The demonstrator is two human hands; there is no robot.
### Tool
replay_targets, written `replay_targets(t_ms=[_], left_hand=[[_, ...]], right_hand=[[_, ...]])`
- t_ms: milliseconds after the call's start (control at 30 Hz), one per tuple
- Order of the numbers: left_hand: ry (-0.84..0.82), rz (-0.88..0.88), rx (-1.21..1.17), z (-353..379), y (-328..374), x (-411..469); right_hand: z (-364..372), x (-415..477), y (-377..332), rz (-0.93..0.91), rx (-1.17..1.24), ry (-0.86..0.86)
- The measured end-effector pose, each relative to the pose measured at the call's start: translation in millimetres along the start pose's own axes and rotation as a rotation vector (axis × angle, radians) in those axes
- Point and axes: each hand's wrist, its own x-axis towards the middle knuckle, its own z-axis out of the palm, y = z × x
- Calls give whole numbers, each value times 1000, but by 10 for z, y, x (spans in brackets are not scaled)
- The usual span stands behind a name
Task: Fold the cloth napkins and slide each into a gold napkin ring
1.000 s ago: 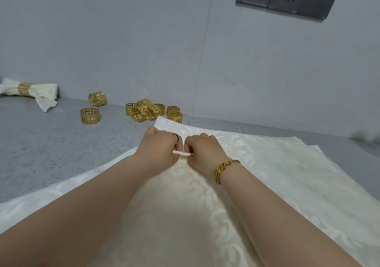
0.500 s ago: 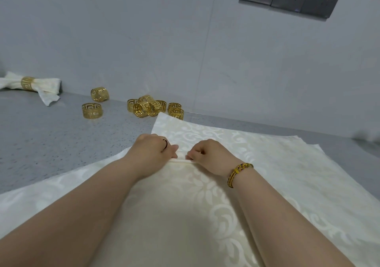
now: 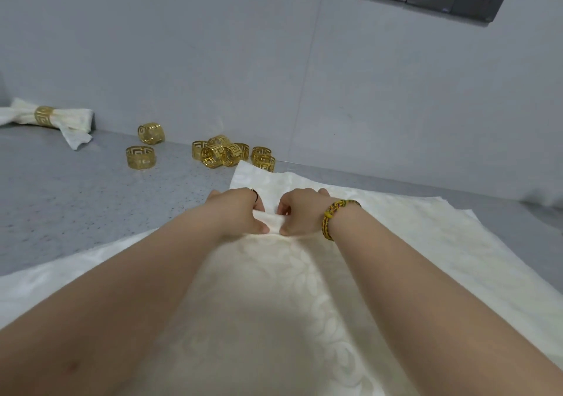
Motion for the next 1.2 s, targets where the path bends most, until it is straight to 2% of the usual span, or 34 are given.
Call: replay_targets(t_ms=[100,200,300,367,433,600,733,867,1000,1100,1200], left_hand=[[84,61,179,-37,78,-31],[229,167,366,-18,151,-151],[336,257,406,34,141,-269],[361,275,355,63,125,-373],[442,377,370,101,77,-487],[483,470,408,202,-52,-602],[391,409,399,160,6,-665],[238,275,169,74,24,-695],[132,200,80,18,14,-583],[-17,135,13,-29,-21,-471],[-82,102,21,-68,-5,-399]], right_hand=[[23,-56,-9,-18,-37,83],[75,-166,-28,-63,-142,249],[159,-307,-42,-110,-121,379],[198,-401,-49,-123,-80,394],[229,-473,-57,-133,-60,391],[347,-578,-117,-149,-86,319],[355,-627,-121,-143,-16,246],[254,-687,-62,-89,276,121],[216,-633,-55,-19,402,105],[188,-554,-29,27,401,53],[112,-516,-44,50,326,-30]])
